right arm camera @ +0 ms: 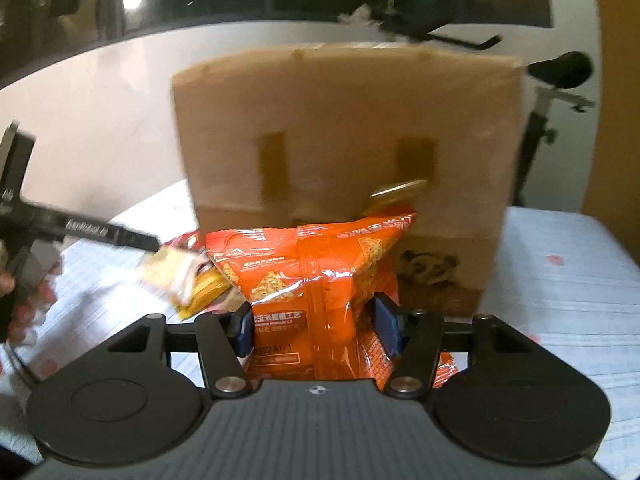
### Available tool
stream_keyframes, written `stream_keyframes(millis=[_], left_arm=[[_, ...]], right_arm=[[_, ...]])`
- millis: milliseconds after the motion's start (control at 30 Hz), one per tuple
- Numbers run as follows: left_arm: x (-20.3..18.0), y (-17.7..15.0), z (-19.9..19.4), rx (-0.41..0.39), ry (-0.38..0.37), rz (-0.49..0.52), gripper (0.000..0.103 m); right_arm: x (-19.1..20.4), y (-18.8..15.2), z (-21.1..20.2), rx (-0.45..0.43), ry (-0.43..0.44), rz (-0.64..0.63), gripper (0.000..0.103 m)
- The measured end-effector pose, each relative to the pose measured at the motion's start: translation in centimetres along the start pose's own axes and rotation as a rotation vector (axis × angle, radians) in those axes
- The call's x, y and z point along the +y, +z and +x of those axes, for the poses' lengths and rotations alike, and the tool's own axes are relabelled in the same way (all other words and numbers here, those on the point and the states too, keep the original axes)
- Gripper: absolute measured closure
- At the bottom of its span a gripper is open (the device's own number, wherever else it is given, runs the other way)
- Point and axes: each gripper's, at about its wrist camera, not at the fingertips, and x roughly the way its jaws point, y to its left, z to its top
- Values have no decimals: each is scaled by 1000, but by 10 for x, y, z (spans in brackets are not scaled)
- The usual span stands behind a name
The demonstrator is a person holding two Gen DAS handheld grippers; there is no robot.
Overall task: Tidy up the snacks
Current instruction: 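Grasp the orange chip bag with the right tool, then close the left tool on the white cracker pack while the right holds the orange bag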
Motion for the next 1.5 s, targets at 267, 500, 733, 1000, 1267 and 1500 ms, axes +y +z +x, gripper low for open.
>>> stream_keyframes(millis=[267,500,733,1000,1267,1500], left_arm=[[6,-2,4,2,9,-16,8],[17,21,13,-66,-26,-65,30],[13,27,38,23,-159,-27,44],[15,11,34,76,-180,-18,44],[15,-5,16,104,-200,30,42],[33,-6,-3,63,-117,-12,35]], right_arm=[[-18,-12,10,60,-112,71,43],[-19,-18,15,85,-89,90,43],[-22,-19,14,87,-83,90,43],[-23,-20,16,87,-80,98,43],[-23,-20,16,89,-75,96,43],[-22,-20,15,91,-73,99,43]])
